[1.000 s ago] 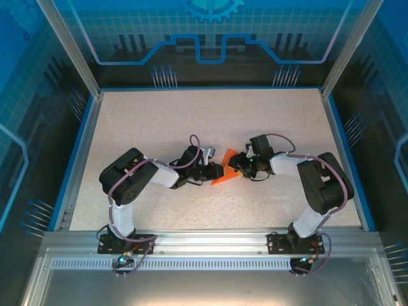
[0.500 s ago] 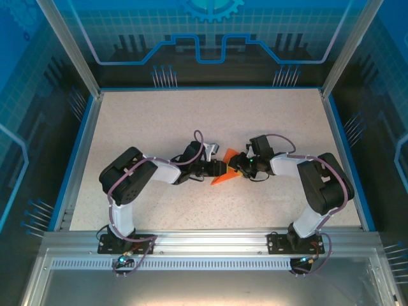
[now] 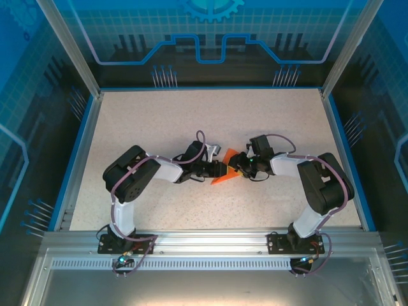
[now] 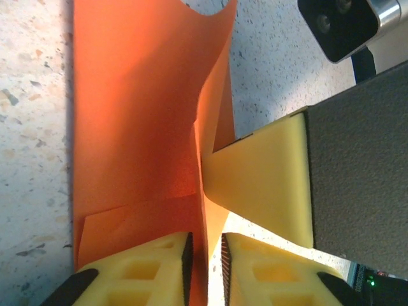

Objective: Fold a paper plane with a square sheet of paper (pick it up from the middle)

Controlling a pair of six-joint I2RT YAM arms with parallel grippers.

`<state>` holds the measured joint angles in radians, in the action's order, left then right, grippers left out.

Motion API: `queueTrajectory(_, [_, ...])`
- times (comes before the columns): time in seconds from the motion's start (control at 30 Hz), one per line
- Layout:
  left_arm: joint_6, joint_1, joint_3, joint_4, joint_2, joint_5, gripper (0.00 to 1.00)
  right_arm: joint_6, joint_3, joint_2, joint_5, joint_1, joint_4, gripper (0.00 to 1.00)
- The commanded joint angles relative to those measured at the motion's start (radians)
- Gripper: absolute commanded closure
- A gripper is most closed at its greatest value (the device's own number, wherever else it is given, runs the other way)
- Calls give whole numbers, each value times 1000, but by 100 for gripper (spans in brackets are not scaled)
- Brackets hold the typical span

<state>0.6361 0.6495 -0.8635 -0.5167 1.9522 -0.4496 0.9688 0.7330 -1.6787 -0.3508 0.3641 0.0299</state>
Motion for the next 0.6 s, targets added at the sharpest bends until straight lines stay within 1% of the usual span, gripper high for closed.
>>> queueTrajectory(0.0, [-11,-6,-23,9,11,-47,79,1,-20,-31,93,9,-108,54])
queueTrajectory(0.1, [13,-15,-5,-32,-11,-49,78,4,-10,-42,106,10,-138,54])
queueTrajectory(0.3, [25,-35,30,-35,-89,-33,72,11,24,-63,151,15,-223,52])
queueTrajectory(0.47, [10,-51,93,-35,-160,38,67,28,53,-79,188,22,-289,48])
queueTrajectory(0.57, [-6,-51,119,-29,-177,83,64,55,69,-99,190,21,-319,43])
